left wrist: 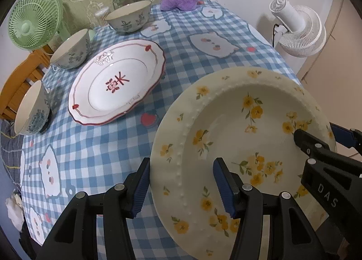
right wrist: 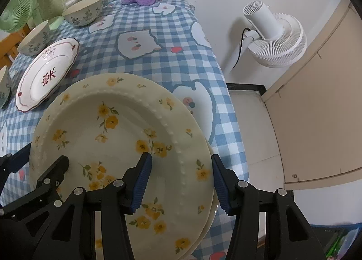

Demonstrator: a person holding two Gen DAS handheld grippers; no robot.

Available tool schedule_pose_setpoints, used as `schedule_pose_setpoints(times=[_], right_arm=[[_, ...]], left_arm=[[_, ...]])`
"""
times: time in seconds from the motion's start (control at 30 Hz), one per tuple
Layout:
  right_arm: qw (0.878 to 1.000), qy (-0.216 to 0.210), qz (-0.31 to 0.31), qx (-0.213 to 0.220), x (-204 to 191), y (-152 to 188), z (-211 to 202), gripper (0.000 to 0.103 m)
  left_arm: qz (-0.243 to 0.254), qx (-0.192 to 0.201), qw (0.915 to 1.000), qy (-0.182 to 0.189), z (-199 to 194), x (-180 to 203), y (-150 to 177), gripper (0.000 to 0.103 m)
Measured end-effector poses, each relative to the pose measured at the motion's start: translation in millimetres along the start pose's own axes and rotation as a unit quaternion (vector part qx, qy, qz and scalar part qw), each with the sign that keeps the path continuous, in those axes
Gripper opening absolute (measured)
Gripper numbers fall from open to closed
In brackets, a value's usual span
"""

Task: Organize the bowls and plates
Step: 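Lift the stacked cream plates with both grippers away from the table, then carry the cream plate stack with both grippers and lower it onto the table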

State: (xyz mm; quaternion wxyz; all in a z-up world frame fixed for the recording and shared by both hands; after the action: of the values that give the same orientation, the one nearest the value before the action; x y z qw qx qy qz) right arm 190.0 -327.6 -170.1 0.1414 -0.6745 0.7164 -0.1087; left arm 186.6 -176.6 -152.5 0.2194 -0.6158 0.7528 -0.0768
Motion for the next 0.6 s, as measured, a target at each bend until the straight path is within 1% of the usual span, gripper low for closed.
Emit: schedule_pose_setpoints(times=[0.27, 0.6], right_arm=[[1.0, 0.004, -0.004, 0.002, 2.1, -0.8, 1.7, 0.056], [1.0, 0.009, -0.001, 0.008, 3.1, 1.4, 0.8, 0.056]], left_arm=[[0.002, -0.001, 1.0, 0.002, 1.4, 2.0, 2.0, 0.056], [-0.009, 0.0, 0.9999, 0.007, 2.6, 3.8, 2.6, 0.056]])
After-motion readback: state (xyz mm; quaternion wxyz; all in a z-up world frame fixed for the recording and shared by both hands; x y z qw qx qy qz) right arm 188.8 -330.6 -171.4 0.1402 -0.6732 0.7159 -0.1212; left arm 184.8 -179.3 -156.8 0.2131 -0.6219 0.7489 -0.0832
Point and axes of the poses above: each gripper's, at about its wrist camera, not at the fingertips, and z roughly the way its jaws point, x to its right, y to its underside, the point moved 4 cm from there along z, roughly the way its jaws point, and after that the axes turned 10 degrees about -y, right-handed, at the moved point
